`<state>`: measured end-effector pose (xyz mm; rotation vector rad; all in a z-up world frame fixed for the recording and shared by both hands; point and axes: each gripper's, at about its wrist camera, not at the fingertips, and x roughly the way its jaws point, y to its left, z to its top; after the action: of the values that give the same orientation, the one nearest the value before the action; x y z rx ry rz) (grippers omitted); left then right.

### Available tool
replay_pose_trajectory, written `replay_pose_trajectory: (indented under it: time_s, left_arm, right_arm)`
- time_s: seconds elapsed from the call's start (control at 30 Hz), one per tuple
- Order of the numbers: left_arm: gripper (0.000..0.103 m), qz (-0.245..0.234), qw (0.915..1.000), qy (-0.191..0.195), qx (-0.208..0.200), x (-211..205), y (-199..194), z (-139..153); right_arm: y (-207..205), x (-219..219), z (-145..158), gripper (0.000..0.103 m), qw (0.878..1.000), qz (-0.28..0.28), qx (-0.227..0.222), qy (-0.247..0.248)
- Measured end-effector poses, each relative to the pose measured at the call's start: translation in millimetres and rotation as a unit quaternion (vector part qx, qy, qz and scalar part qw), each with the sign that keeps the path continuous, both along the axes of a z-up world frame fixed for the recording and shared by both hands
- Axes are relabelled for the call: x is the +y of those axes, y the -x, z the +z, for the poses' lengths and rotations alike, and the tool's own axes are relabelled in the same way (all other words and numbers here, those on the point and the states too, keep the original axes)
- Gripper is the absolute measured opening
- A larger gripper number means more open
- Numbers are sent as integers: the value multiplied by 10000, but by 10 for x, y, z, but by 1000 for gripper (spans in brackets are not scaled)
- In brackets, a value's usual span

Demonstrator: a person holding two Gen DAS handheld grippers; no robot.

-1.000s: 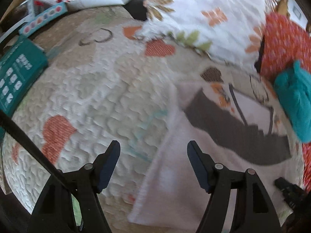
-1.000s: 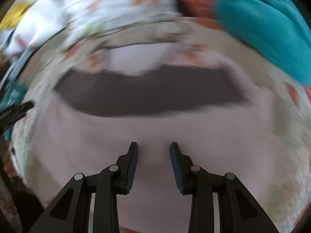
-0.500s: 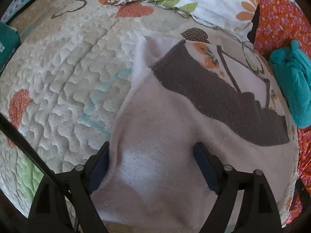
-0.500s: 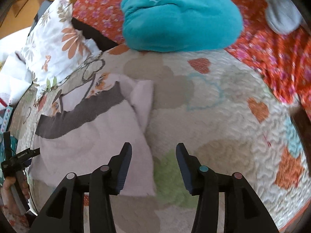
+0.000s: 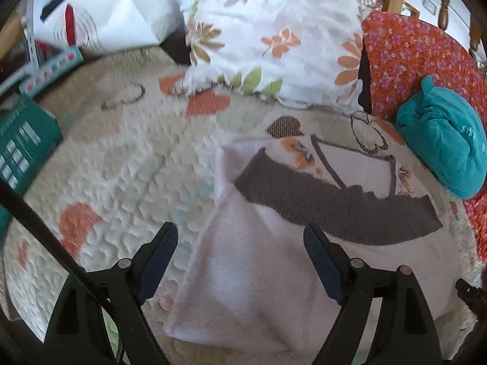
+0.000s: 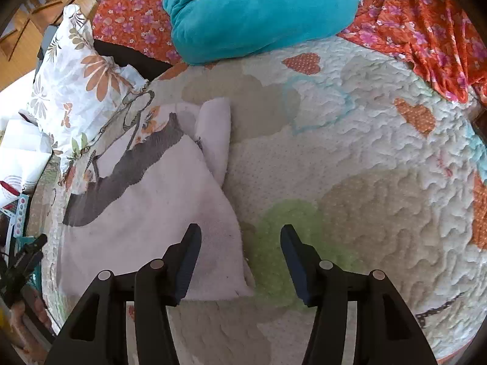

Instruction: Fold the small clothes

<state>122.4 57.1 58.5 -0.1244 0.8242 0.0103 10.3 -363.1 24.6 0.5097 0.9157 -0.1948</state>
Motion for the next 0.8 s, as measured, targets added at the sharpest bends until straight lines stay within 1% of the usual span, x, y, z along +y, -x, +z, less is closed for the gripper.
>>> replay_pose_trajectory:
  time_s: [0.1,0.2,0.23,0.33,0.8]
  left_arm:
    - [84,-90,9998,-147,-93,-47,-5,38]
    - [84,-148,9993,-320,-140,-99,17,35]
    - [84,-174,9992,-344,-137,-111,21,30]
    - [84,-201,9992,-325,-132,-127,29,9]
    - [84,-200,9994,-270,-78,-187,23,-27]
  right_arm:
    - [-58,54,-64,60,9999,-16,-5,101]
    - [-103,105,-132,60,10000,-13,-12,63]
    - [-105,119,-150,62,10000,-24,-24,48]
    - [-121,148,-169,66,9999,-43,-86,67]
    - [-145,142,-206,70,9998,-11,-162,111]
